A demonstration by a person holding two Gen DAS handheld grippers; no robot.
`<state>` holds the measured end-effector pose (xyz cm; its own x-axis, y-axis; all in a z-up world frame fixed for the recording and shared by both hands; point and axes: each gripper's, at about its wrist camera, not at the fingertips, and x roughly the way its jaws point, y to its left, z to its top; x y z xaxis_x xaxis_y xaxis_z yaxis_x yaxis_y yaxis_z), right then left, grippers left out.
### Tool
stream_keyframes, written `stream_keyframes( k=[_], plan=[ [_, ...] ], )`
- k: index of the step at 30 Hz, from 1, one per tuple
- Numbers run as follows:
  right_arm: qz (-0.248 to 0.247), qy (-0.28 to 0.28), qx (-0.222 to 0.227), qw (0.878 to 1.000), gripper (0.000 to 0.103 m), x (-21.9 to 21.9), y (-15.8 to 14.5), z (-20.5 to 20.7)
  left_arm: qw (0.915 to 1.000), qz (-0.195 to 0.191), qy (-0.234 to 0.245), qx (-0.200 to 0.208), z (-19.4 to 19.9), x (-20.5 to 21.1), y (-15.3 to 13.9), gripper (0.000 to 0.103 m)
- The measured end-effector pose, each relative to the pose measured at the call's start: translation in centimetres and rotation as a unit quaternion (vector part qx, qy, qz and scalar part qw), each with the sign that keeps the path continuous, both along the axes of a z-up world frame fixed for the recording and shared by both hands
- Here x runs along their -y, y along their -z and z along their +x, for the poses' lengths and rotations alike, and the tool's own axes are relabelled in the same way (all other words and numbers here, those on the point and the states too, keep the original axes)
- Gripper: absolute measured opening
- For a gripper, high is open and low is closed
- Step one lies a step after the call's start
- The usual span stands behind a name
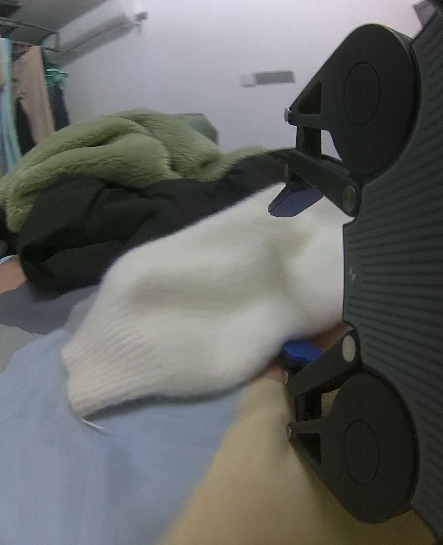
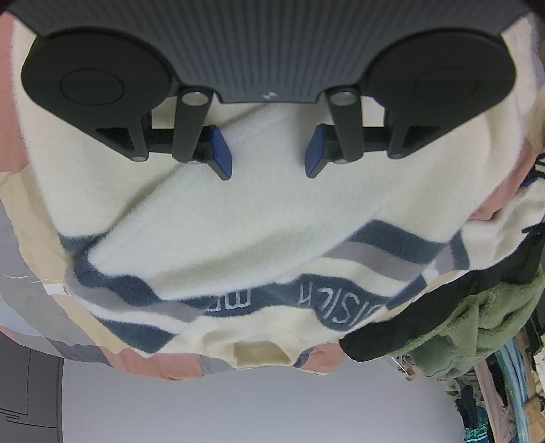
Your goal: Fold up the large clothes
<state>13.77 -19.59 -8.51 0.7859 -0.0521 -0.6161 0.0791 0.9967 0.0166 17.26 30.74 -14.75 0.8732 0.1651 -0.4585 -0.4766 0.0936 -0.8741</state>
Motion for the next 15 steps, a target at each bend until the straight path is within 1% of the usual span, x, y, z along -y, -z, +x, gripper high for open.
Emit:
stream_keyframes(
  k=[4, 6, 7, 8, 9, 11, 12, 14, 15],
  plan=[
    [-0.01, -0.002, 0.002, 1.0, 0.05, -0.3, 0.2, 0.4, 0.9993, 0.025, -0.024, 0.018, 0.8, -2.0, -0.1, 0.076],
    [-0.021, -0.004, 0.004, 1.0, 0.05, -0.6, 0.3, 0.5, 0.9981, 0.045, -0.039, 0.013, 1.3, -3.0, -0.3, 0.061],
    [-0.028, -0.007, 0.006, 1.0, 0.05, -0.7, 0.4, 0.6, 0.9975, 0.055, -0.044, 0.0, 1.4, -3.8, -0.2, 0.055],
    [-0.033, -0.008, 0.006, 0.999, 0.05, -0.8, 0.5, 0.7, 0.9962, 0.066, -0.051, -0.023, 1.4, -4.3, -0.2, 0.037],
    [-0.039, -0.009, 0.007, 0.999, 0.05, -1.0, 0.5, 0.9, 0.9946, 0.077, -0.056, -0.041, 1.4, -4.8, -0.2, 0.023],
    [-0.045, -0.011, 0.009, 0.999, 0.05, -1.1, 0.5, 1.2, 0.9925, 0.093, -0.061, -0.05, 1.4, -5.5, 0.0, 0.012],
    [-0.045, -0.011, 0.01, 0.999, 0.05, -1.1, 0.5, 1.3, 0.9904, 0.11, -0.06, -0.058, 1.7, -5.5, -0.2, 0.011],
    [-0.042, -0.01, 0.011, 0.999, 0.05, -1.0, 0.6, 1.6, 0.9808, 0.167, -0.051, -0.087, 1.8, -4.5, -1.1, 0.01],
    [-0.043, -0.01, 0.011, 0.999, 0.05, -1.1, 0.6, 1.7, 0.9762, 0.188, -0.047, -0.098, 2.2, -4.0, -1.4, 0.01]
  ],
)
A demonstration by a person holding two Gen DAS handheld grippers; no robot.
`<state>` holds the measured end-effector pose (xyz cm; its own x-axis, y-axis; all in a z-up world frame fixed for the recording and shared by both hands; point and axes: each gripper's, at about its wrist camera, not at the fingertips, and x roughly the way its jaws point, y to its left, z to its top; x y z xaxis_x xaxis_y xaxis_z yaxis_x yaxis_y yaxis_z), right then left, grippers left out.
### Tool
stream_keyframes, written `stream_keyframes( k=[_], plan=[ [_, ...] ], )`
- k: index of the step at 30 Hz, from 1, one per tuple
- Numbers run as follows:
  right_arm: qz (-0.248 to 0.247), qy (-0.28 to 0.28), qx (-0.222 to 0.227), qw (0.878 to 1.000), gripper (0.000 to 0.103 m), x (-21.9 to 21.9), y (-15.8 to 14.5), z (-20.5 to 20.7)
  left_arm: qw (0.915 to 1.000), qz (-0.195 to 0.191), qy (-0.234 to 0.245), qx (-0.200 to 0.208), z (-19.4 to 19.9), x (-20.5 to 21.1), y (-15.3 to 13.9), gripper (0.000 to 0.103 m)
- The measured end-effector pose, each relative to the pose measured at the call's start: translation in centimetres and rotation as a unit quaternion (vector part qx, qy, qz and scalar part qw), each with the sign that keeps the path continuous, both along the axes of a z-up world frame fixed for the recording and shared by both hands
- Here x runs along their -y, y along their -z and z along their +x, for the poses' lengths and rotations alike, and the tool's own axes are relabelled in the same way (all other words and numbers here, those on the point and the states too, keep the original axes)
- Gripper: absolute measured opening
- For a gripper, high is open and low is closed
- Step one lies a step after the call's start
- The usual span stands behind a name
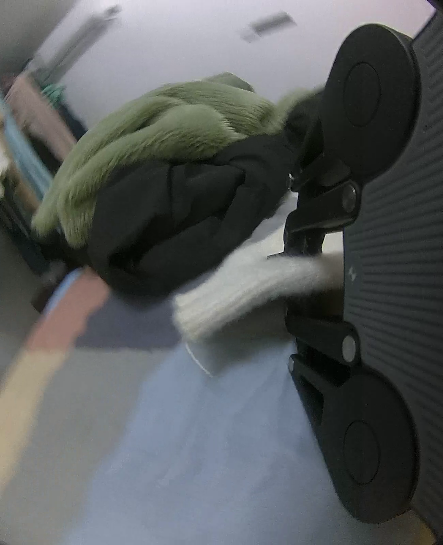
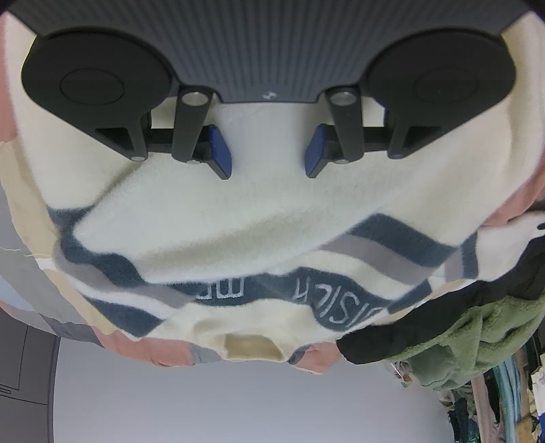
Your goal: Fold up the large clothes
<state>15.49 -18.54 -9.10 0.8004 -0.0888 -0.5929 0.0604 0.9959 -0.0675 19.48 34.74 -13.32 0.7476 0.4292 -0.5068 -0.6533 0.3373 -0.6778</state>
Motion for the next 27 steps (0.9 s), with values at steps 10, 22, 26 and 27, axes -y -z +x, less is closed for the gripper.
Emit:
stream_keyframes(
  k=[10, 22, 26, 27],
  plan=[
    [-0.006, -0.003, 0.013, 1.0, 0.05, 0.1, 0.0, -0.3, 0.9827, 0.159, 0.095, -0.003, 1.8, 5.6, -9.4, 0.01],
    [0.013, -0.006, 0.067, 0.998, 0.05, 0.7, -4.1, -3.3, 0.8772, 0.372, 0.298, 0.06, 0.4, 22.7, -26.4, 0.01],
    [0.056, 0.019, 0.082, 0.995, 0.05, 2.7, -5.7, -4.9, 0.8241, 0.419, 0.375, 0.069, -0.2, 29.8, -28.9, 0.01],
    [0.063, 0.025, 0.085, 0.994, 0.05, 3.2, -6.1, -5.2, 0.8102, 0.428, 0.394, 0.072, -0.5, 31.7, -29.0, 0.01]
  ],
)
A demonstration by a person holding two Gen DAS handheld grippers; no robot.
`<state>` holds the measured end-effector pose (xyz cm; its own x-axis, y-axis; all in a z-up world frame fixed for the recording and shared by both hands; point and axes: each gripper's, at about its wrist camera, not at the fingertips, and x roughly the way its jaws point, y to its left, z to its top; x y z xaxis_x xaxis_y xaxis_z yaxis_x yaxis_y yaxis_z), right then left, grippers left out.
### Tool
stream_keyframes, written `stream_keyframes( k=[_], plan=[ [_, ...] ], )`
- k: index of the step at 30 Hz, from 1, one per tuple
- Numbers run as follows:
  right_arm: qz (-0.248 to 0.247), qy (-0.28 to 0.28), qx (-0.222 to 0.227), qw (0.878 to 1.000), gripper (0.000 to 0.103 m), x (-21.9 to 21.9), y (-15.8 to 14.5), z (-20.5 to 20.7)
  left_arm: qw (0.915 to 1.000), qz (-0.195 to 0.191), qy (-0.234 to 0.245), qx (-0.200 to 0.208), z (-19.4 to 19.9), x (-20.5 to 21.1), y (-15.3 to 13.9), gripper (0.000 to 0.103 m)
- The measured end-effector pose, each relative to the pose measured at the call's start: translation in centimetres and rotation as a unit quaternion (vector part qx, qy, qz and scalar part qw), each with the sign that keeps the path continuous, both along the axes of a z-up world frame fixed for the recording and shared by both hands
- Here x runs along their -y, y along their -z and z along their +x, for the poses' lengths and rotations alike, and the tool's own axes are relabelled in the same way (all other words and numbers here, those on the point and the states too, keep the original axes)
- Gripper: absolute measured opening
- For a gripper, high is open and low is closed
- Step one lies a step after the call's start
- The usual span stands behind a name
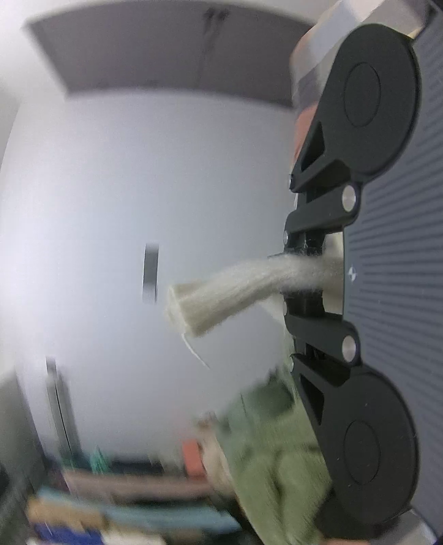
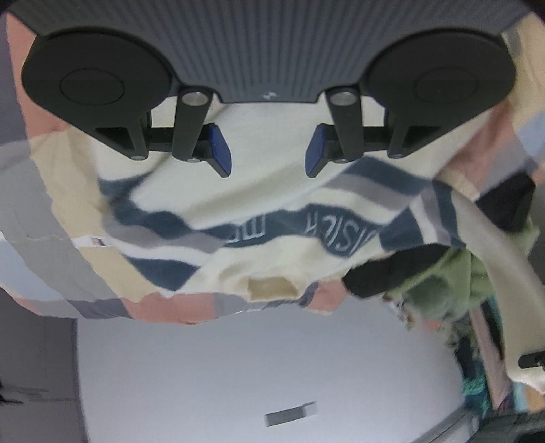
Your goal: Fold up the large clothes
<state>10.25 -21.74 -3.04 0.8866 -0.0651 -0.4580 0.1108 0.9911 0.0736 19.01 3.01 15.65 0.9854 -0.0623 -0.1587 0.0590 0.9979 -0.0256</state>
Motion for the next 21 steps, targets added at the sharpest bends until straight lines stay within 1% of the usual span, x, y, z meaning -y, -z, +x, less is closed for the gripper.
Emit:
stream_keyframes(
  k=[3, 5, 7, 9, 11, 13, 15, 17, 19, 21],
  plan=[
    [0.022, 0.02, 0.011, 0.999, 0.05, 1.7, -0.9, -1.1, 0.9975, 0.029, 0.065, -0.01, -0.5, 5.2, 1.0, 0.01],
    [0.036, 0.039, 0.021, 0.998, 0.051, 2.9, -1.3, -1.8, 0.9938, 0.034, 0.103, -0.025, -0.8, 8.3, 2.5, 0.01],
    [0.051, 0.057, 0.028, 0.997, 0.051, 4.3, -1.5, -2.4, 0.9879, 0.033, 0.146, -0.04, -1.2, 11.1, 4.6, 0.01],
    [0.069, 0.076, 0.033, 0.994, 0.052, 5.7, -1.6, -2.7, 0.9808, 0.035, 0.183, -0.059, -1.8, 14.1, 6.6, 0.01],
    [0.082, 0.098, 0.038, 0.991, 0.053, 6.7, -1.7, -3.0, 0.9697, 0.054, 0.223, -0.084, -2.2, 16.6, 9.1, 0.01],
    [0.092, 0.114, 0.044, 0.988, 0.053, 7.5, -1.8, -3.2, 0.9576, 0.062, 0.255, -0.118, -2.5, 18.5, 11.8, 0.01],
    [0.104, 0.117, 0.05, 0.986, 0.053, 8.0, -1.9, -3.4, 0.9501, 0.059, 0.265, -0.153, -2.9, 19.9, 14.4, 0.01],
    [0.106, 0.119, 0.054, 0.986, 0.053, 8.2, -1.9, -3.4, 0.9448, 0.053, 0.264, -0.186, -2.0, 19.8, 16.7, 0.01],
    [0.114, 0.118, 0.051, 0.985, 0.053, 8.5, -1.8, -3.2, 0.9397, 0.043, 0.267, -0.21, -1.7, 19.6, 18.2, 0.01],
    [0.132, 0.109, 0.044, 0.984, 0.053, 8.8, -1.6, -3.0, 0.9362, 0.03, 0.265, -0.229, -1.1, 19.1, 18.8, 0.011]
  ],
)
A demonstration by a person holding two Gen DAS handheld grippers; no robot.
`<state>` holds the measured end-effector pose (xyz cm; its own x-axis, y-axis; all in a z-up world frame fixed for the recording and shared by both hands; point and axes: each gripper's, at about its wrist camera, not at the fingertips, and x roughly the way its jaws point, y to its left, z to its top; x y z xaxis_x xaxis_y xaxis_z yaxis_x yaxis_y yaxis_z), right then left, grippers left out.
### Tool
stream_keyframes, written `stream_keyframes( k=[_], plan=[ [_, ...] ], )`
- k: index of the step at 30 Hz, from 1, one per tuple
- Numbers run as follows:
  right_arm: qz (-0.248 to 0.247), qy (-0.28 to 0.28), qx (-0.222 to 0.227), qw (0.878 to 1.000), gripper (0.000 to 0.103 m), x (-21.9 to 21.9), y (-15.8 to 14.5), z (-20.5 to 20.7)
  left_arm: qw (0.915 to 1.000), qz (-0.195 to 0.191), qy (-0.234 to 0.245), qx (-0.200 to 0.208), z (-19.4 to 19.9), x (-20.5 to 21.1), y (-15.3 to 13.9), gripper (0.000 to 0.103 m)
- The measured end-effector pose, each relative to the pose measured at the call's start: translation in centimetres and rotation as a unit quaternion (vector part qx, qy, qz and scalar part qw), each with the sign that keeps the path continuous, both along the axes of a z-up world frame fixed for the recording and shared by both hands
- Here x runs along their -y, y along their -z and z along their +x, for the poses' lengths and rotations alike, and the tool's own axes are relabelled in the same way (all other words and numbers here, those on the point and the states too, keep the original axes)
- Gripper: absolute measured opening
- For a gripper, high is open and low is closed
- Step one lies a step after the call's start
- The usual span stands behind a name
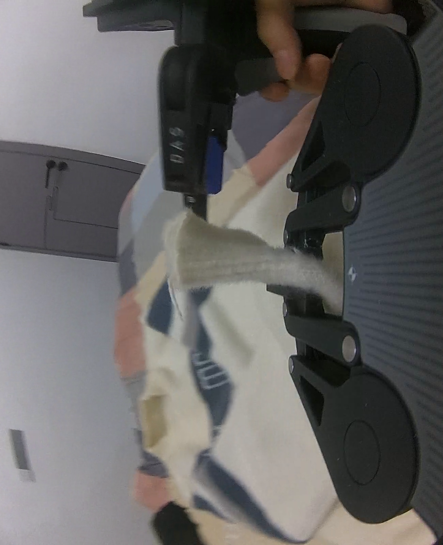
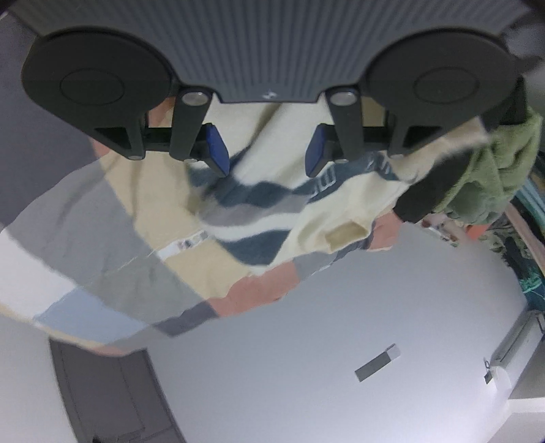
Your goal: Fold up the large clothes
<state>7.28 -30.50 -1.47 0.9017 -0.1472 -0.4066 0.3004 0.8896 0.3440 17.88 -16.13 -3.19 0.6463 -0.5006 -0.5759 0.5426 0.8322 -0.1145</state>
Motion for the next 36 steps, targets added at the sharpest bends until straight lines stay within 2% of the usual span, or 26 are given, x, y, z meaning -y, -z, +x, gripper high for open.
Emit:
stream_keyframes(
  k=[1, 2, 3, 4, 5, 6, 9, 11, 18, 20, 25, 30, 33, 35, 36],
  plan=[
    [0.008, -0.005, -0.001, 1.0, 0.053, 0.2, 0.1, 0.0, 1.0, -0.003, -0.003, -0.009, 0.1, -0.3, 0.1, 0.012],
    [0.012, -0.011, -0.001, 1.0, 0.053, 0.2, 0.1, 0.0, 0.9998, -0.003, -0.004, -0.019, 0.0, -0.4, 0.1, 0.021],
    [0.015, -0.016, -0.003, 1.0, 0.053, 0.2, 0.1, 0.1, 0.9996, -0.004, -0.005, -0.027, 0.7, -1.1, 0.0, 0.039],
    [0.018, -0.02, -0.003, 1.0, 0.054, 0.1, 0.1, 0.2, 0.9993, -0.005, -0.007, -0.036, 0.5, -1.2, 0.1, 0.052],
    [0.023, -0.023, -0.002, 0.999, 0.057, 0.2, 0.1, 0.3, 0.999, -0.01, -0.009, -0.044, 0.1, -1.3, 0.3, 0.072],
    [0.029, -0.027, -0.001, 0.999, 0.06, 0.2, 0.2, 0.3, 0.9983, -0.018, -0.009, -0.054, -1.7, -1.6, 0.1, 0.078],
    [0.04, -0.041, -0.012, 0.998, 0.066, 0.0, 0.4, 0.7, 0.9915, -0.066, -0.001, -0.112, -2.7, -3.8, -0.2, 0.078],
    [0.044, -0.054, -0.03, 0.997, 0.067, -0.5, 0.8, 0.9, 0.9875, -0.087, -0.02, -0.129, -3.3, -5.6, -0.4, 0.079],
    [0.059, -0.088, -0.078, 0.991, 0.067, -2.3, 3.0, 1.4, 0.9795, -0.097, -0.114, -0.134, -5.3, -11.9, 0.1, 0.079],
    [0.054, -0.09, -0.1, 0.989, 0.067, -2.8, 3.9, 1.6, 0.9751, -0.101, -0.14, -0.14, -5.5, -13.4, 0.7, 0.079],
    [-0.002, -0.087, -0.141, 0.986, 0.066, -4.6, 5.3, 2.9, 0.9683, -0.108, -0.18, -0.135, -5.0, -16.1, 1.4, 0.079],
    [-0.068, -0.098, -0.168, 0.979, 0.065, -6.4, 6.0, 3.8, 0.9689, -0.111, -0.191, -0.112, -4.0, -18.5, 0.7, 0.079],
    [-0.1, -0.107, -0.174, 0.974, 0.056, -7.5, 6.0, 3.8, 0.9661, -0.129, -0.196, -0.108, -3.9, -19.7, 0.4, 0.079],
    [-0.121, -0.103, -0.175, 0.972, 0.04, -8.1, 5.8, 3.6, 0.9656, -0.128, -0.201, -0.103, -3.9, -20.3, 0.5, 0.079],
    [-0.131, -0.105, -0.175, 0.97, 0.035, -8.4, 5.8, 3.5, 0.9651, -0.126, -0.205, -0.103, -3.8, -20.4, 0.7, 0.079]
  ],
)
